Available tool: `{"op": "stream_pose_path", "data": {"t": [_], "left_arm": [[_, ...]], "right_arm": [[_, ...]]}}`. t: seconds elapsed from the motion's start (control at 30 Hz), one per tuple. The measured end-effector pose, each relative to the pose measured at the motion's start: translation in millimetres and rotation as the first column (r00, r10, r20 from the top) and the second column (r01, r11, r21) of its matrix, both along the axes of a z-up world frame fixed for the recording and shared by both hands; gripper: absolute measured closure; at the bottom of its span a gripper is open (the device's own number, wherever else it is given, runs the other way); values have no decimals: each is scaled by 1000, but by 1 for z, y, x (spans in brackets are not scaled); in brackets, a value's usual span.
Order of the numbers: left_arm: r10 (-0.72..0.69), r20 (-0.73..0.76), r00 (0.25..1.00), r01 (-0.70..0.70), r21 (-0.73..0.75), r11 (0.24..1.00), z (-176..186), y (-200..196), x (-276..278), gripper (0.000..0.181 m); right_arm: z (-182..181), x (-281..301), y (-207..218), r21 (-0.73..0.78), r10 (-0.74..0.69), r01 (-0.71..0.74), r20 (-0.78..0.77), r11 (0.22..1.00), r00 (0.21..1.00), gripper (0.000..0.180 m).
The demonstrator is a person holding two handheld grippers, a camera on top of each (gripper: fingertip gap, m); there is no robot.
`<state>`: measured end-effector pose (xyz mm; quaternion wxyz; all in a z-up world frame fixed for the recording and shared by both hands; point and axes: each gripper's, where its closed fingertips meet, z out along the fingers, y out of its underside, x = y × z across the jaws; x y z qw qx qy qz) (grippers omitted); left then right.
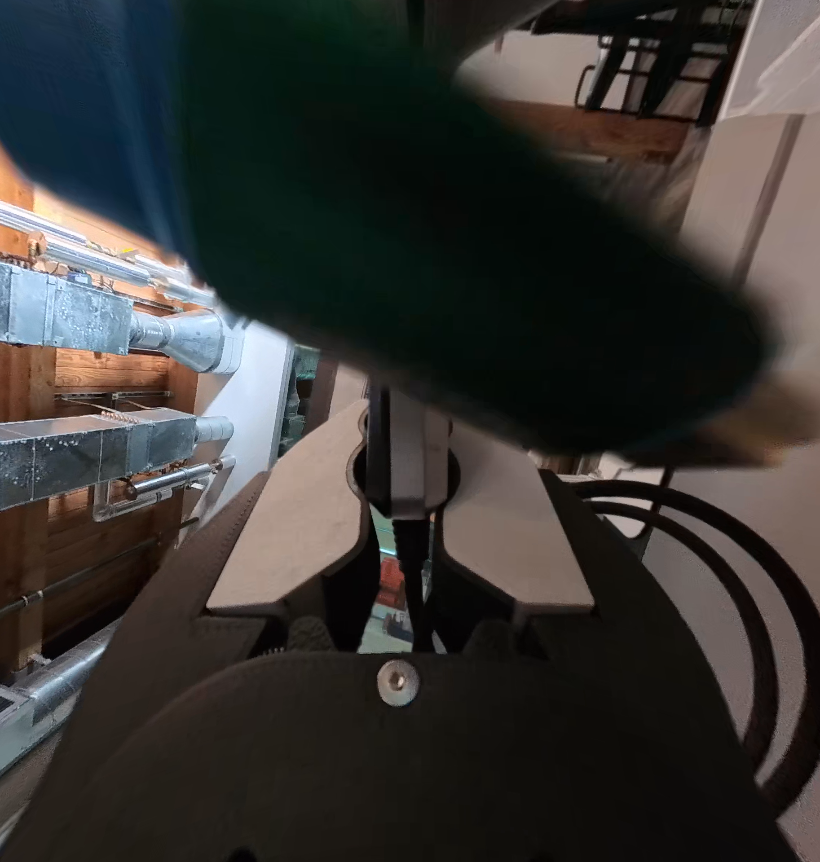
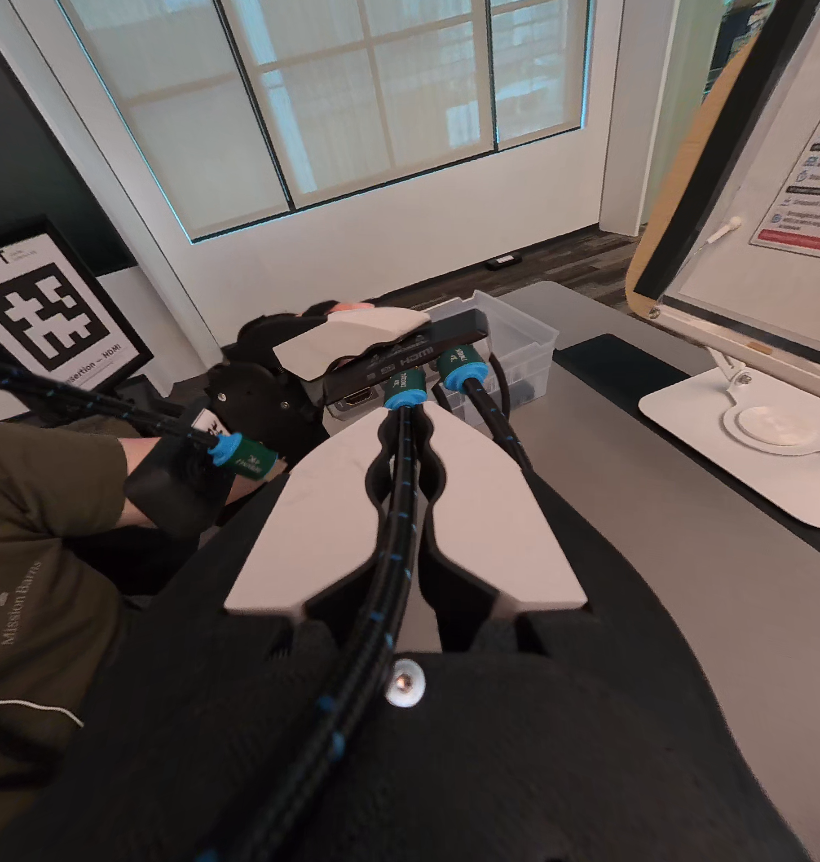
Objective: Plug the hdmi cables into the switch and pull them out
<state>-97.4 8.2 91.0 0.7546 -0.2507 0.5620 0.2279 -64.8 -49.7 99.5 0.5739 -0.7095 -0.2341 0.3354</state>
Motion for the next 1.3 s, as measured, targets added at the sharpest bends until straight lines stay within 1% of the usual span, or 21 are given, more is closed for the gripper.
{"op": "stream_pose_path", "data": {"t": [0.13, 0.37, 0.5, 0.73, 1.0, 1.1, 1.2, 1.23, 1.3], "left_arm": [[-41, 40, 998, 39, 45, 998, 11, -4, -7, 159], [-60, 26, 998, 58, 85, 995, 12, -7, -9, 159], [-75, 26, 997, 73, 90, 993, 10, -8, -9, 160], [-67, 38, 997, 63, 100, 993, 15, -10, -12, 159], [-68, 41, 997, 64, 108, 992, 15, -11, -11, 160], [-69, 61, 996, 61, 126, 990, 21, -13, -13, 159], [-78, 91, 993, 61, 178, 982, 33, -18, -19, 159], [-77, 97, 992, 58, 190, 980, 35, -19, -21, 159], [-88, 116, 989, 65, 192, 979, 39, -21, -24, 159]], "right_arm": [[7, -9, -6, 19, -16, 16, 18, 1000, 1000, 172], [6, -13, -9, 2, -20, 20, 31, 1000, 999, 172], [5, -13, -9, 5, -52, 52, 73, 999, 996, 172], [7, -14, -9, 3, -51, 50, 48, 999, 998, 172], [7, -12, -5, 9, -99, 99, 47, 995, 994, 172], [13, -14, -7, 9, -72, 72, -3, 997, 997, 172], [24, -18, -10, 47, -32, 35, -69, 998, 997, 172], [26, -20, -11, 64, -29, 33, -68, 997, 997, 172], [31, -24, -13, 152, -24, 26, -20, 988, 1000, 172]]}}
